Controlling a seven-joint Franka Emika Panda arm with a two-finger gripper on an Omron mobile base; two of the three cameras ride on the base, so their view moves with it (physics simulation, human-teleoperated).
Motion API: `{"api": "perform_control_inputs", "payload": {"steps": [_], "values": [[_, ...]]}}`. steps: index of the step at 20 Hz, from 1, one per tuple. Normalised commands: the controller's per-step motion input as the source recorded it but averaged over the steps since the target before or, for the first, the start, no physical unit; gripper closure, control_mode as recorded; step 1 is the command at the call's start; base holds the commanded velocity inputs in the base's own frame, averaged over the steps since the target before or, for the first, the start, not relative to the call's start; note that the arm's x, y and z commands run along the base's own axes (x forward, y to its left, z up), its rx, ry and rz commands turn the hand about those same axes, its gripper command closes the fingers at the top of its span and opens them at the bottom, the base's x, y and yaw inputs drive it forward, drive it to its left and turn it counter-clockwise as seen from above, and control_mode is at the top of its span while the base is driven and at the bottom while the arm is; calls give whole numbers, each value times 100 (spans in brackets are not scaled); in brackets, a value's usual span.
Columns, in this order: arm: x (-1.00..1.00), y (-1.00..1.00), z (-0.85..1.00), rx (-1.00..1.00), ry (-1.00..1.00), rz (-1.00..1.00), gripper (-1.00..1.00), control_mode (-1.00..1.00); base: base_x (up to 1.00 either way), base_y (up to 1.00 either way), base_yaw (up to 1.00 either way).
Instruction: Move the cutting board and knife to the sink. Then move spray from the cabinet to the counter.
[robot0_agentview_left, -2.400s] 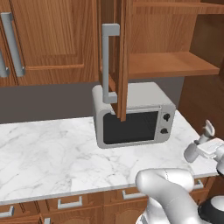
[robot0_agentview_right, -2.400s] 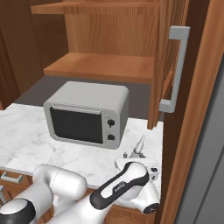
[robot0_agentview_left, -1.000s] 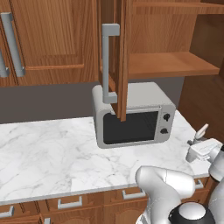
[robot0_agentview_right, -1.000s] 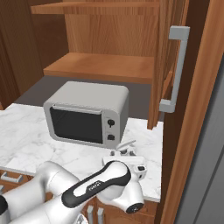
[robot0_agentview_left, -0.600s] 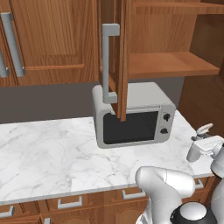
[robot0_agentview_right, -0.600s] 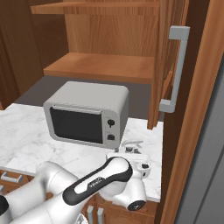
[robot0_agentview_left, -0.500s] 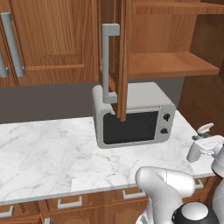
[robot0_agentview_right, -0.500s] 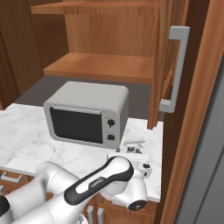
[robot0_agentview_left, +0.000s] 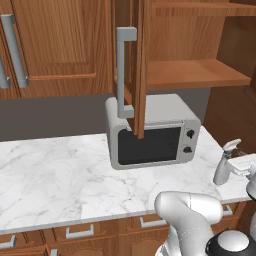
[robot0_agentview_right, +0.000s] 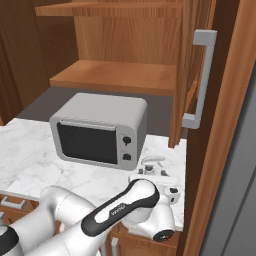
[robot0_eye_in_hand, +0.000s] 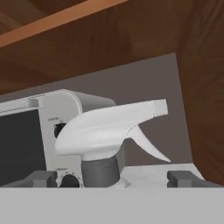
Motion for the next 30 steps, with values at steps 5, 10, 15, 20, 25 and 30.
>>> {"api": "perform_control_inputs", "payload": {"steps": [5,10,15,20,25,30], "values": [[-27,-18,5,0,0,-1,-100,-100,0,0,0],[-57,0,37,0,0,-1,-100,-100,0,0,0],[-57,6,87,-3,0,0,-100,-100,0,0,0],[-59,21,84,-19,5,0,-100,-100,0,0,0],[-77,43,11,-30,12,0,-100,-100,0,0,0],[-68,52,5,-33,8,2,-100,-100,0,0,0]]}}
